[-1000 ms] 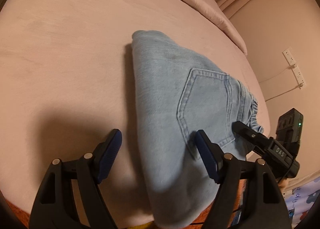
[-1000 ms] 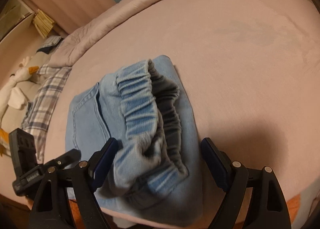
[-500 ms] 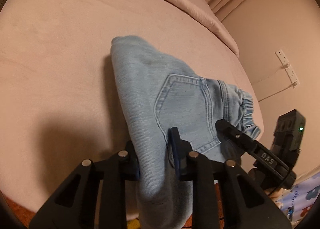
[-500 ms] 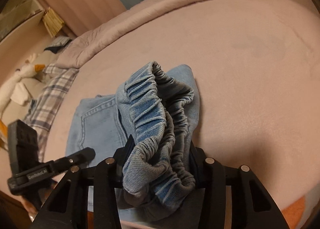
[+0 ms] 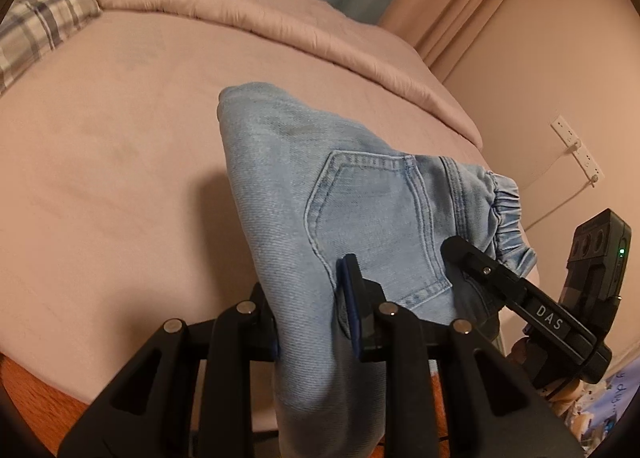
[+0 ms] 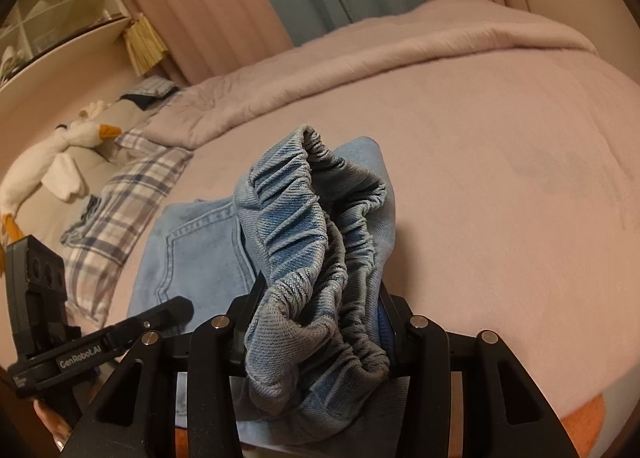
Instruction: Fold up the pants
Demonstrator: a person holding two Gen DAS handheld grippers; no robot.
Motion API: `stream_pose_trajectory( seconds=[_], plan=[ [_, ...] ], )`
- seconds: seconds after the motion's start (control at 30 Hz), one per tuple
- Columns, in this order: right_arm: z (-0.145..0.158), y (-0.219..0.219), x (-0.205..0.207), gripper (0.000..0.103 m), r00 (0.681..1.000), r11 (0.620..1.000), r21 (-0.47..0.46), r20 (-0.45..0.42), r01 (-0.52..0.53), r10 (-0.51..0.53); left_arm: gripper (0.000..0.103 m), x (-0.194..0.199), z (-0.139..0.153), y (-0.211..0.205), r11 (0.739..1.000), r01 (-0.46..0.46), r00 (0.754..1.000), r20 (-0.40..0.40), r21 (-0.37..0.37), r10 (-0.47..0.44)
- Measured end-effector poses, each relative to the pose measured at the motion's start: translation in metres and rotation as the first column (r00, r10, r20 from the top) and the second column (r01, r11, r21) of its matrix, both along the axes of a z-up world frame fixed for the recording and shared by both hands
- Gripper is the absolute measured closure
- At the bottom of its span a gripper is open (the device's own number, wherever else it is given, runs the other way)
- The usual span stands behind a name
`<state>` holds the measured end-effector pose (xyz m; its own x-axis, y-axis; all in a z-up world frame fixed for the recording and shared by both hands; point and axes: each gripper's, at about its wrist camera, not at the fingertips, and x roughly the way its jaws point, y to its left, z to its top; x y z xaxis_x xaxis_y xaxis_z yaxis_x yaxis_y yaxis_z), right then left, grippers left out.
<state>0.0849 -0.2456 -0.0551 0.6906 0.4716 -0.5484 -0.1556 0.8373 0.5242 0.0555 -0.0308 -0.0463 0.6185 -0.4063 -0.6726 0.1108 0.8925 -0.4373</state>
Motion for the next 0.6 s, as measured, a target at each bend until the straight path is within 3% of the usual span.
stream_pose_trajectory(
  seconds=[0.3,0.6],
  plan=[
    [0.016,0.023,0.035,0.055,0.999,0.999,-0.043,0.038,-0.018,0.019,0.077,0.039,0.000,0.014,0.999,-0.028,0.999,0.019,0.033,0.028],
    [0.000,0.033,0.089,0.055,0.999,0.997,-0.073,-0.035,-0.010,0.008,0.076,0.095,-0.024,0.018,0.998,-0.040,0.999,-0.028,0.055,0.042]
  ],
)
